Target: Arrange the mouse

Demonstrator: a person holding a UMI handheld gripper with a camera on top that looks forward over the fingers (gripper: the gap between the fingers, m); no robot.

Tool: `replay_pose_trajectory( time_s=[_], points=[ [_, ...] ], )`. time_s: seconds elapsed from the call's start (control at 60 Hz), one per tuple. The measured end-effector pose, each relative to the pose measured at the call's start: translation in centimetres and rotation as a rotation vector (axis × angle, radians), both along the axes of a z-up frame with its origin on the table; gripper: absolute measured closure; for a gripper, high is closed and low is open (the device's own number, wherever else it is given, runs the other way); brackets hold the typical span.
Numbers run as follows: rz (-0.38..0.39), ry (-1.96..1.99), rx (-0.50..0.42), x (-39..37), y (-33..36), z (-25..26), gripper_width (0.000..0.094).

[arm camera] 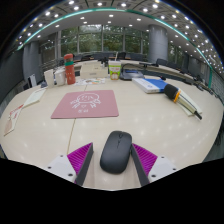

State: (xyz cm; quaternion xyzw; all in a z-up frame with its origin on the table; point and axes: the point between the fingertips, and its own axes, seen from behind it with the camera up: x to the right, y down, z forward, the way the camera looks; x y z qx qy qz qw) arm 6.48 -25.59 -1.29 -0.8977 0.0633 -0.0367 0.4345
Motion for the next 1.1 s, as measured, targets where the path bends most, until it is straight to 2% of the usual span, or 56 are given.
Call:
replay_pose_trajectory(
  time_s=[0.083, 0.15, 0.4, 0.517, 0.6, 0.733, 0.833, 0.933, 1.1],
  points=[
    [0.010, -0.006, 0.010, 0.1, 0.9, 0.0, 0.0296],
    [0.005, -0.017, 0.014, 0.5, 1.4, 0.0, 0.0464],
    [0.042, -0.041, -0.010, 0.4, 1.8, 0.0, 0.0583],
    [0.054, -0.056, 0.000, 0.4, 2.3, 1.7, 0.0607],
    [0.049, -0.059, 0.050, 0.2, 3.7, 5.4, 0.0607],
    [0.051, -0.063, 0.181, -1.0, 8.7, 13.5, 0.0608],
    [0.064, -0.060, 0.237, -2.9, 13.3, 16.7, 0.0608],
    [0.077, -0.034, 0.218, -5.0, 18.1, 15.6, 0.0610],
    [0.090, -0.032, 0.109, -7.4, 23.2, 8.0, 0.0606]
  ],
)
